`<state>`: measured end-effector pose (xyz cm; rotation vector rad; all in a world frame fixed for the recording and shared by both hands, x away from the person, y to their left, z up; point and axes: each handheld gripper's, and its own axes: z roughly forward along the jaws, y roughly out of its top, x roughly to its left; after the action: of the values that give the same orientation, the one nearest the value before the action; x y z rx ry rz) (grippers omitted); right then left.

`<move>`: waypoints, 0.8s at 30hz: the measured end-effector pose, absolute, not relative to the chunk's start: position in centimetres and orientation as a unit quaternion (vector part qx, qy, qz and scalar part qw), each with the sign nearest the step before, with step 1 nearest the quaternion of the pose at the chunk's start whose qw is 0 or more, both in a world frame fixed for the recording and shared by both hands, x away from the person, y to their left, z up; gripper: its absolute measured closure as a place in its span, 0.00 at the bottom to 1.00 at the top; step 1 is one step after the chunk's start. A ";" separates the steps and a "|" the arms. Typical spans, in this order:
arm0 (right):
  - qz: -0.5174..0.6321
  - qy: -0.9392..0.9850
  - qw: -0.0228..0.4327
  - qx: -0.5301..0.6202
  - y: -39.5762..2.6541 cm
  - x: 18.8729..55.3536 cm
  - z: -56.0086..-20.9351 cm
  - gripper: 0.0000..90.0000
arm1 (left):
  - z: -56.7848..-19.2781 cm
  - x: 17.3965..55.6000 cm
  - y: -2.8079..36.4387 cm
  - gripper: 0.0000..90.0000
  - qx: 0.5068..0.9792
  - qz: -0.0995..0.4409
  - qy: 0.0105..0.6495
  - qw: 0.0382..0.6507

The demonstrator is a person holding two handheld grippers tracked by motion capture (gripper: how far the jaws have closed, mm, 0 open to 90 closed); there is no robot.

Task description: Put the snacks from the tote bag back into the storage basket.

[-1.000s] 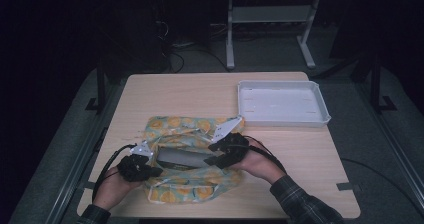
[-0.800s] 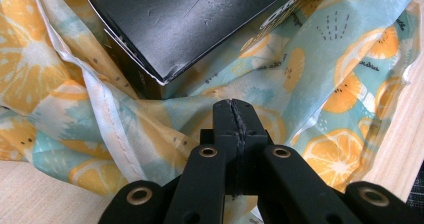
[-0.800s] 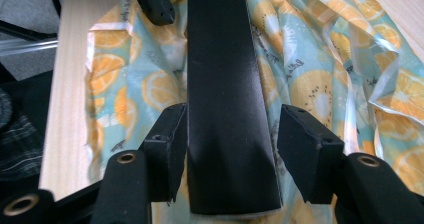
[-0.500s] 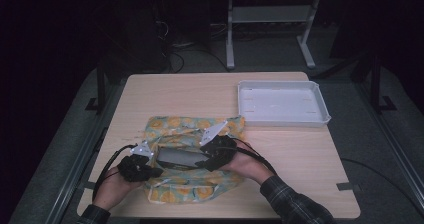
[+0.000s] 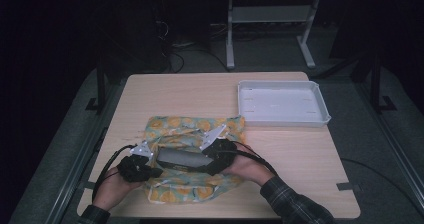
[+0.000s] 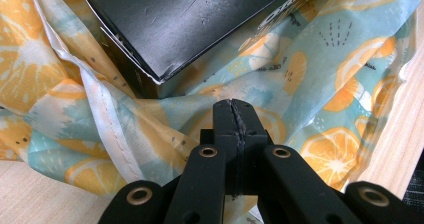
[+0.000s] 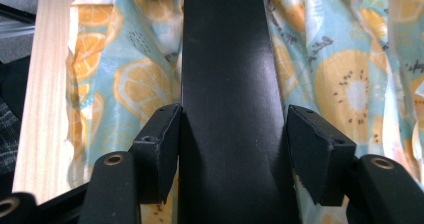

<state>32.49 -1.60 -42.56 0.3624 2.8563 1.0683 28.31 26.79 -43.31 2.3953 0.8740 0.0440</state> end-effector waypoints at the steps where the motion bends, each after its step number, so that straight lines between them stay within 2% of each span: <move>1: 0.346 0.930 0.035 0.119 -1.6 32.4 -42.6 0.43 | -43.3 28.3 26.8 1.00 0.899 0.016 0.327 0.290; 14: 0.289 0.950 0.038 0.107 -0.4 32.3 -45.0 0.43 | -43.4 28.3 26.6 1.00 0.900 0.013 0.325 0.289; 24: 0.294 0.949 0.027 0.108 -0.5 32.3 -44.8 0.46 | -43.4 28.3 26.7 1.00 0.902 0.013 0.323 0.287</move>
<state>32.32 -0.50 -44.77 0.3345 2.9314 0.9081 28.35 26.69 -43.37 2.4088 0.8632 0.0351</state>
